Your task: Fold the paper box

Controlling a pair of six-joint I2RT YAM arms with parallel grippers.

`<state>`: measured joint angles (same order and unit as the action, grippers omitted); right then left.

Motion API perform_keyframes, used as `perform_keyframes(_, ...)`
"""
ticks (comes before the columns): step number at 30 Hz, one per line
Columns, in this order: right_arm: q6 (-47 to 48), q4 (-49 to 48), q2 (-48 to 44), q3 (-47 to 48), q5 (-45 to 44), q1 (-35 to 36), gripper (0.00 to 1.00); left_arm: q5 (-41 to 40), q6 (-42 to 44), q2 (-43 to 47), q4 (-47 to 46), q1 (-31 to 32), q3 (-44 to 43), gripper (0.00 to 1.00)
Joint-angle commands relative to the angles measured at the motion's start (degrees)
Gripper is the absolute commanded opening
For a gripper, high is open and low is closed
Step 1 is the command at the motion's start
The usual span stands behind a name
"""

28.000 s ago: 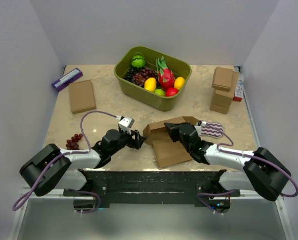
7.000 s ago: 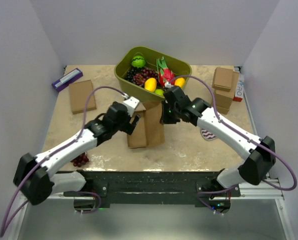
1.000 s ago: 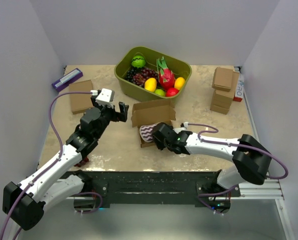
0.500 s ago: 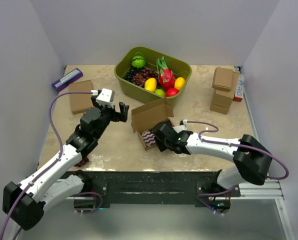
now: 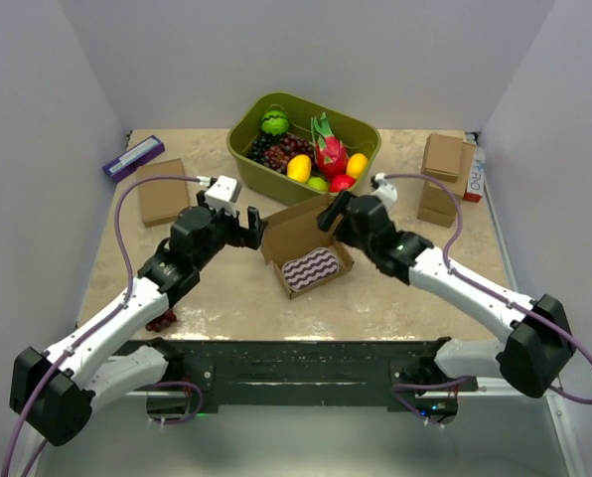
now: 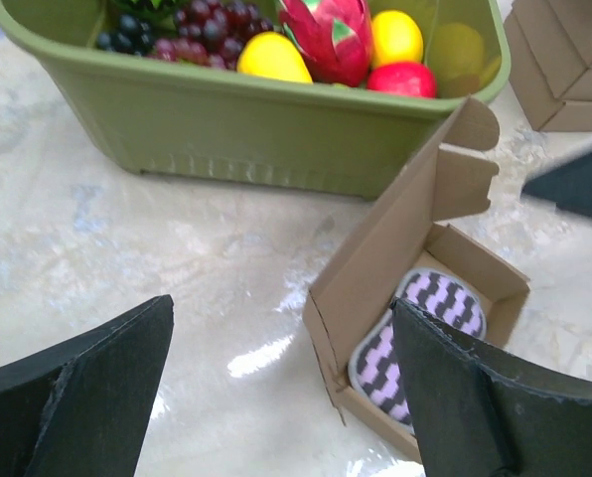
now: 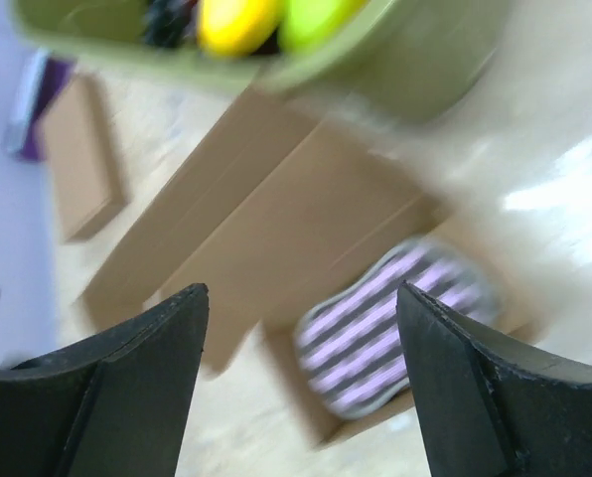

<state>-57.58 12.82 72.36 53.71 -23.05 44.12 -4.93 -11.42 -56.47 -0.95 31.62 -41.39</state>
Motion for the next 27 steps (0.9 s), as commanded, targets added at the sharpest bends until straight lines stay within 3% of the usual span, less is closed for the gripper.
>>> perform_keyframes(1, 25.3, 2.3, 0.4, 3.8, 11.0, -10.1, 0.80, 2.1, -8.0, -0.2, 4.6, -0.2, 0.1, 0.94)
perform_keyframes(7, 37.3, 1.3, 1.9, 5.4, 11.0, -11.8, 0.82, 3.6, -12.6, -0.4, 3.4, -0.1, 6.0, 0.93)
perform_keyframes(16, 46.1, -5.3, 7.8, 5.4, 15.9, -13.0, 0.73, 6.4, -13.8, -6.7, -1.3, -0.1, 6.9, 0.89)
perform_keyframes(22, 47.5, -9.0, 10.8, 4.9, 16.9, -13.0, 0.72, 5.8, -12.5, -8.7, -3.6, -0.1, 7.2, 0.74)
perform_keyframes(27, 48.9, -11.8, 13.2, 4.4, 18.2, -13.0, 0.59, 5.1, -11.0, -9.5, -4.4, -0.2, 7.3, 0.56)
